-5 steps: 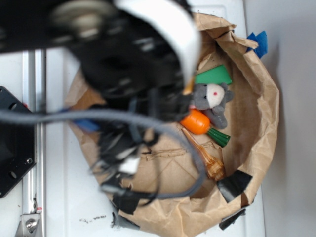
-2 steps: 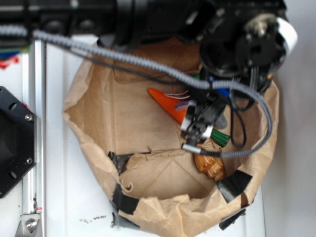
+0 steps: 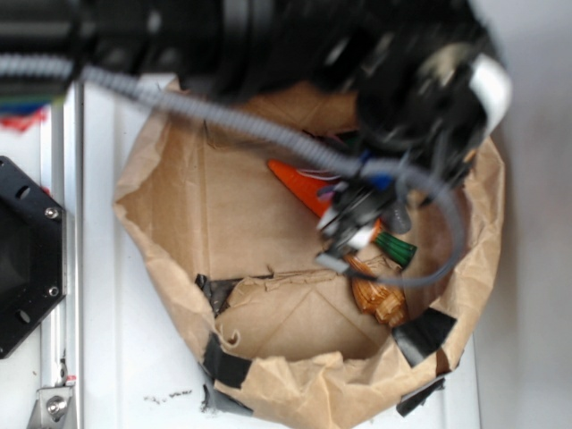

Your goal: Grab the shell.

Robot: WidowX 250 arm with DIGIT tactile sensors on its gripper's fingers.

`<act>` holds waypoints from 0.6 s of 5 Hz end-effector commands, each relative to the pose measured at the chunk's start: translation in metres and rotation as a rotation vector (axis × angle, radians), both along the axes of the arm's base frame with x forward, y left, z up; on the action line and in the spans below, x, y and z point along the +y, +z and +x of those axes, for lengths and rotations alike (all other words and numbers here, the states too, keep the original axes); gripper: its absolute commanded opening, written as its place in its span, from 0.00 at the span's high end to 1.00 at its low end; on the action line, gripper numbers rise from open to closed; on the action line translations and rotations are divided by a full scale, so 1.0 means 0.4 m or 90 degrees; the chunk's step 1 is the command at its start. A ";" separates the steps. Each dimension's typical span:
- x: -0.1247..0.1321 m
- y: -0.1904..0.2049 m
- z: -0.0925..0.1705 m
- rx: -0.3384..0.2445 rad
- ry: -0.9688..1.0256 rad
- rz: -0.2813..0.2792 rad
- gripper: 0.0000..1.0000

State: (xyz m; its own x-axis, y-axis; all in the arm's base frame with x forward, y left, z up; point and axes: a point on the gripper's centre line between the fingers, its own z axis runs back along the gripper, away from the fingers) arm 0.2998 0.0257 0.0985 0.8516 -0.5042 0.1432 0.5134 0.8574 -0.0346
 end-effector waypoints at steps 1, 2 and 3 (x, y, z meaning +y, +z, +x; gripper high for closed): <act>-0.098 0.055 -0.034 -0.051 -0.079 0.002 0.00; -0.105 0.029 -0.012 -0.052 -0.081 -0.003 0.00; -0.105 -0.010 0.016 -0.084 -0.094 -0.023 0.00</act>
State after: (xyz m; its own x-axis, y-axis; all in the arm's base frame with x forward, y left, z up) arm 0.3036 -0.0147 0.0846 0.7493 -0.6169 0.2411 0.6363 0.7714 -0.0038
